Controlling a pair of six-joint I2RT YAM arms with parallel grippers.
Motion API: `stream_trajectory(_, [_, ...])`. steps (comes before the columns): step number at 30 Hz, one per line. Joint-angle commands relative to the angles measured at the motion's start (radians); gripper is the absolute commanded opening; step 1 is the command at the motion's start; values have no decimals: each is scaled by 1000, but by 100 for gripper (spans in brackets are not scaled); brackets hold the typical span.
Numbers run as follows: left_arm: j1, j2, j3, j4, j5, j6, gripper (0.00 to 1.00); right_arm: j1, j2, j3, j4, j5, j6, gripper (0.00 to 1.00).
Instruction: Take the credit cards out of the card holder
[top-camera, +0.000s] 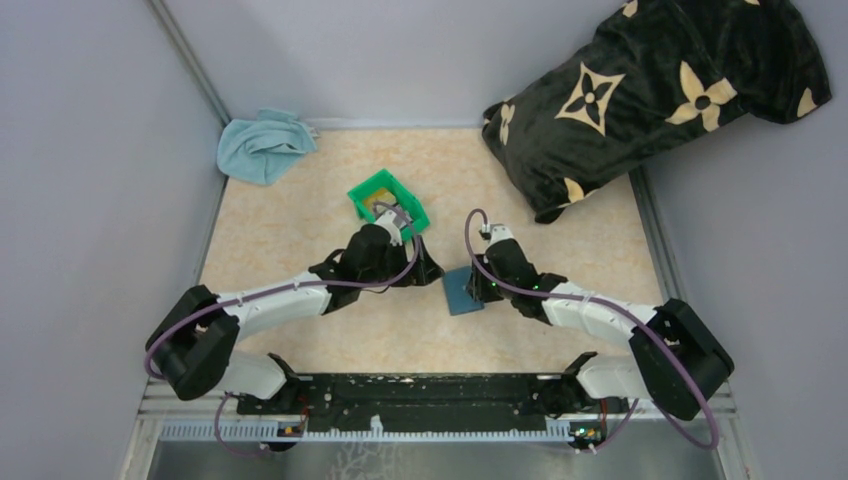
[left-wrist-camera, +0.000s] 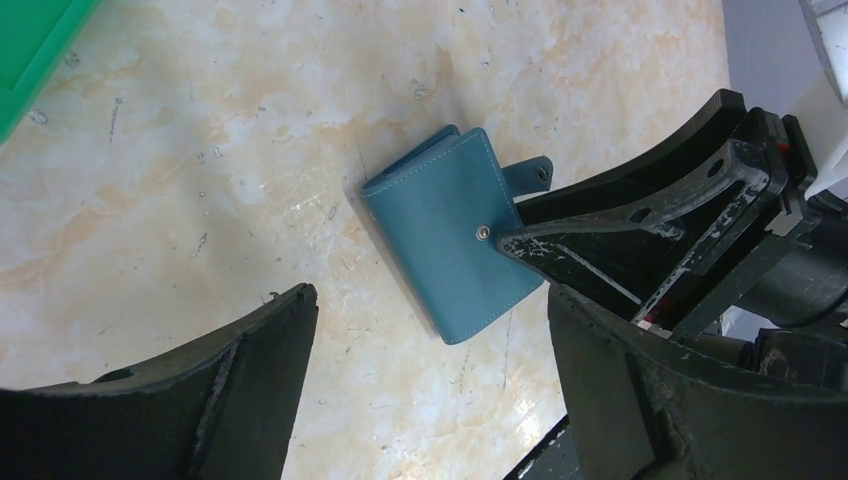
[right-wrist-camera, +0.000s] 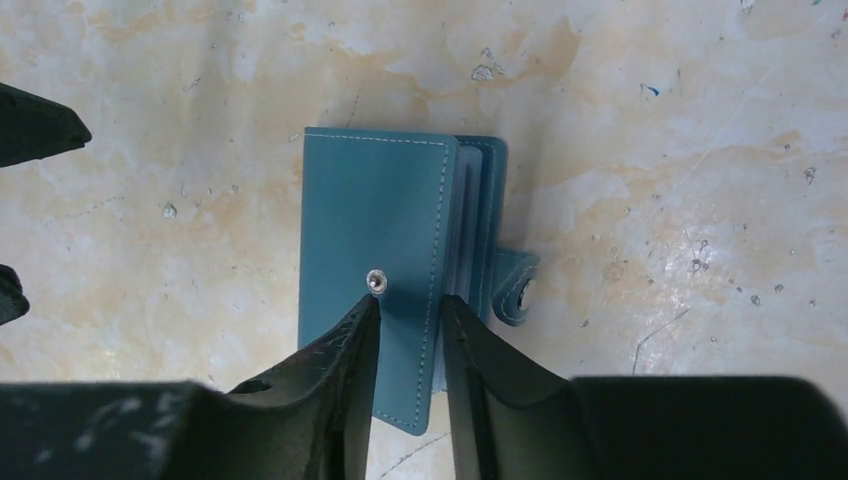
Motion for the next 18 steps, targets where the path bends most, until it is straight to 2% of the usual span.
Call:
stream_trajectory(1, [-7,-26,-11,-3,-12,7,90,8,-31,9,52,-14,-5,24])
stream_trajectory(4, [-7,-25,-11,-9,-20,6,88,20,-54,27,46,-46,10,14])
stream_trajectory(6, [-7,-30,-8,-13,-22,2,86,35,-65,37,55,-60,22,12])
stream_trajectory(18, [-7,-131,-1,-82,-66,1,83,184,58,164,67,-39,47,10])
